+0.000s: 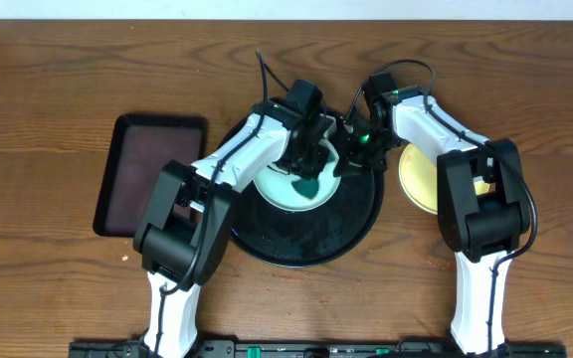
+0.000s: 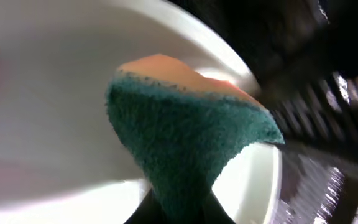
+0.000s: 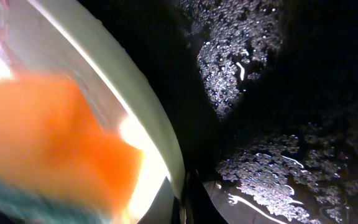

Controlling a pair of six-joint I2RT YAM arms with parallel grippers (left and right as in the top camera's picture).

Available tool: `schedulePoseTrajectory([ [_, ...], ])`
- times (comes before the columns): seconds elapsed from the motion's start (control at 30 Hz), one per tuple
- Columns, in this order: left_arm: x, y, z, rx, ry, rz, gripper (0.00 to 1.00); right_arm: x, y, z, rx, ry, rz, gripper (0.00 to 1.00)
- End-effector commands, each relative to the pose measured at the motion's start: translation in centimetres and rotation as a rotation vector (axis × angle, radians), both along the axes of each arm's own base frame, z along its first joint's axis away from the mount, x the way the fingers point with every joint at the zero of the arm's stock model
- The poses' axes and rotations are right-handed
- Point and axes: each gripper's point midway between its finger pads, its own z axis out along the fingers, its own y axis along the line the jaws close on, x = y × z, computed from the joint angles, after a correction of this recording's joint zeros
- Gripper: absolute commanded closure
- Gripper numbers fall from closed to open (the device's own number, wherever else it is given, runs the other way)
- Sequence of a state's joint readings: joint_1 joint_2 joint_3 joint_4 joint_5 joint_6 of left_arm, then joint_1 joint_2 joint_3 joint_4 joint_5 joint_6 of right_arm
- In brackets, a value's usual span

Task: Clean dirty plates on tray and stack at the side
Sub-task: 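Scrub the pale green plate with the sponge while the right gripper holds it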

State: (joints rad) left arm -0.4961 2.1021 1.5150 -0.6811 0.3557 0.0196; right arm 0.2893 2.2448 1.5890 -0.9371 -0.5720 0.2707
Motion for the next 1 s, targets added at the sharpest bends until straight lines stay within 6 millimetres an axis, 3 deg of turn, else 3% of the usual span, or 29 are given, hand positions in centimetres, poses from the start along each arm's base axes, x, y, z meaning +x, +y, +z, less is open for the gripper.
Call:
schedulePoseTrajectory([
  [0.0,3.7,4.5,-1.2,0.217,-0.151,0.079,0.92,-2.0,-2.0,-4.2,-0.132,0.080,0.010,0.99],
  [0.17,6.2,10.0,-0.8,0.430,-0.250,0.267,0.93,-2.0,-2.0,-4.2,-0.132,0.080,0.010,0.99],
  [0.23,5.7,11.5,-0.8,0.485,-0.230,0.307,0.93,-2.0,-2.0,-4.2,-0.132,0.080,0.011,0.99],
  [0.37,3.2,12.7,-1.3,0.534,-0.127,0.292,0.93,-2.0,-2.0,-4.2,-0.131,0.079,0.012,0.99],
  [0.57,-2.0,9.4,-1.9,0.374,0.128,0.202,0.93,-2.0,-2.0,-4.2,-0.131,0.078,0.012,0.99],
  [0.7,-4.6,4.3,-0.9,0.084,0.271,0.073,0.93,-2.0,-2.0,-4.2,-0.130,0.078,0.012,0.99],
  [0.8,-4.8,2.4,-0.1,-0.036,0.296,0.042,0.93,-2.0,-2.0,-4.2,-0.131,0.078,0.012,0.99],
  [0.97,-2.9,1.6,0.1,-0.083,0.223,0.040,0.93,-2.0,-2.0,-4.2,-0.130,0.078,0.012,0.99],
])
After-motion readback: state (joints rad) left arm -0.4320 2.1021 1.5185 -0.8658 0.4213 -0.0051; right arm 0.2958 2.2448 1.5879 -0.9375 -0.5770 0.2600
